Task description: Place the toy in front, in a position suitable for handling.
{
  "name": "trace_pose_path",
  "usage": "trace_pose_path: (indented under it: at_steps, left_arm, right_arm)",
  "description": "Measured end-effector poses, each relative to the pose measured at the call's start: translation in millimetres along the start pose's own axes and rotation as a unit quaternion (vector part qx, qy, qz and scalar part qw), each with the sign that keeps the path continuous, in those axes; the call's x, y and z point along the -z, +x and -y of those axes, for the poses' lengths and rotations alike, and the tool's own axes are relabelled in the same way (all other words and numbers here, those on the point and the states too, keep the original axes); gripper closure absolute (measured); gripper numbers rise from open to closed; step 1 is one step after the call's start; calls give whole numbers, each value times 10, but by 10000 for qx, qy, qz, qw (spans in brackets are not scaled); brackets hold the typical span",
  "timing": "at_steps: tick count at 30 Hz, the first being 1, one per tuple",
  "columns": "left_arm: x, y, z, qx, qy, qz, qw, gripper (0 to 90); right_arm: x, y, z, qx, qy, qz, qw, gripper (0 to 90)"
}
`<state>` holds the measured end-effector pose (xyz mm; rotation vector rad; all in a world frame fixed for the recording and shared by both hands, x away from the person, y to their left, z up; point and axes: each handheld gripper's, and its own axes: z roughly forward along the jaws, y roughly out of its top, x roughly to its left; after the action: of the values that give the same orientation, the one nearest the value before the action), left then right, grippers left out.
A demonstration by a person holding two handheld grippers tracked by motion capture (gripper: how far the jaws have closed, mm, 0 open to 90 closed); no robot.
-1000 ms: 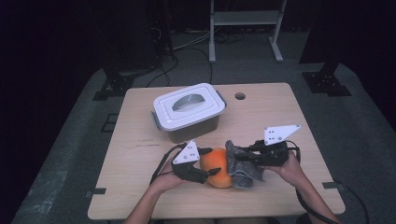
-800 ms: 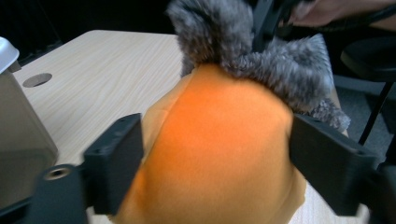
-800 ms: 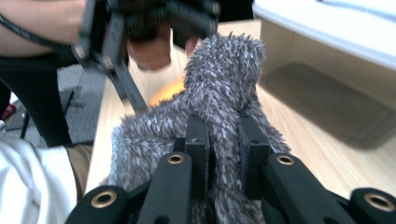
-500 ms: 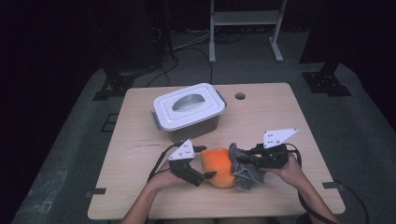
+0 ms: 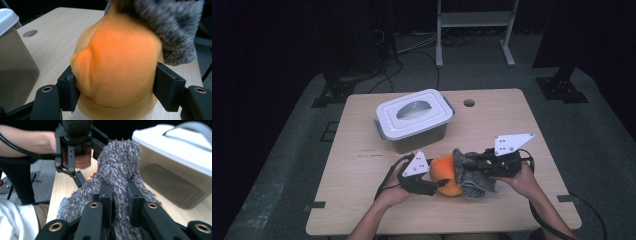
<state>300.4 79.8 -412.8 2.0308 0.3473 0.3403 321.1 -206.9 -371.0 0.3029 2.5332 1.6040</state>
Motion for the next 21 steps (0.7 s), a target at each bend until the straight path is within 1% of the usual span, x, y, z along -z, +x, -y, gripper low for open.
trace_pose_path:
  at_steps: [1,2,3,4,5,6,7,8,9,10,11,12,13,14,16,18,19,21]
  left_arm:
    - [0,0,0,0,0,0,10000,292]
    - [1,21,47,10,-66,132,9999,263]
    - [1,21,47,10,-66,132,9999,240]
    - [-5,64,87,43,-219,317,9992,204]
    - [-7,94,103,95,-290,413,9987,185]
    - [-17,117,114,165,-350,464,9982,166]
    - [-17,117,114,165,-350,464,9982,135]
    - [-85,139,134,206,-187,421,9987,127]
    - [-116,137,145,233,-106,417,9988,134]
    - [-116,137,145,233,-106,417,9988,159]
    - [-149,117,161,210,-132,413,9988,216]
    - [-150,90,147,171,-198,276,9993,259]
    - [-145,83,137,173,-223,256,9993,302]
    - [-146,70,123,170,-239,203,9994,327]
    - [-144,58,112,129,-208,135,9996,357]
    - [-134,72,133,158,-203,123,9996,378]
    - [-110,105,167,302,-222,152,9992,383]
    - [-94,116,177,303,-218,120,9992,386]
  right_arm:
    - [0,0,0,0,0,0,10000,773]
    - [-65,-21,90,7,241,31,9997,774]
    - [-69,-35,126,-45,217,13,9998,774]
    - [-56,-64,176,-130,168,30,9998,774]
    - [-43,-81,203,-152,175,72,9997,774]
    - [-20,-106,241,-196,162,110,9996,774]
    - [5,-130,277,-289,123,101,9995,774]
    - [32,-152,307,-350,110,129,9992,774]
    - [47,-161,316,-383,110,147,9991,774]
    - [55,-164,313,-389,101,126,9991,773]
    - [58,-150,293,-354,104,95,9993,774]
    - [58,-124,266,-306,89,90,9995,774]
    - [59,-102,237,-273,9,3,9996,774]
    - [53,-80,213,-255,-68,-75,9996,773]
    - [1,-4,135,-41,-58,-118,9999,772]
    - [-51,48,98,75,18,-134,9999,771]
    - [-57,47,103,76,33,-117,9999,772]
    - [-38,15,130,63,58,-60,9999,772]
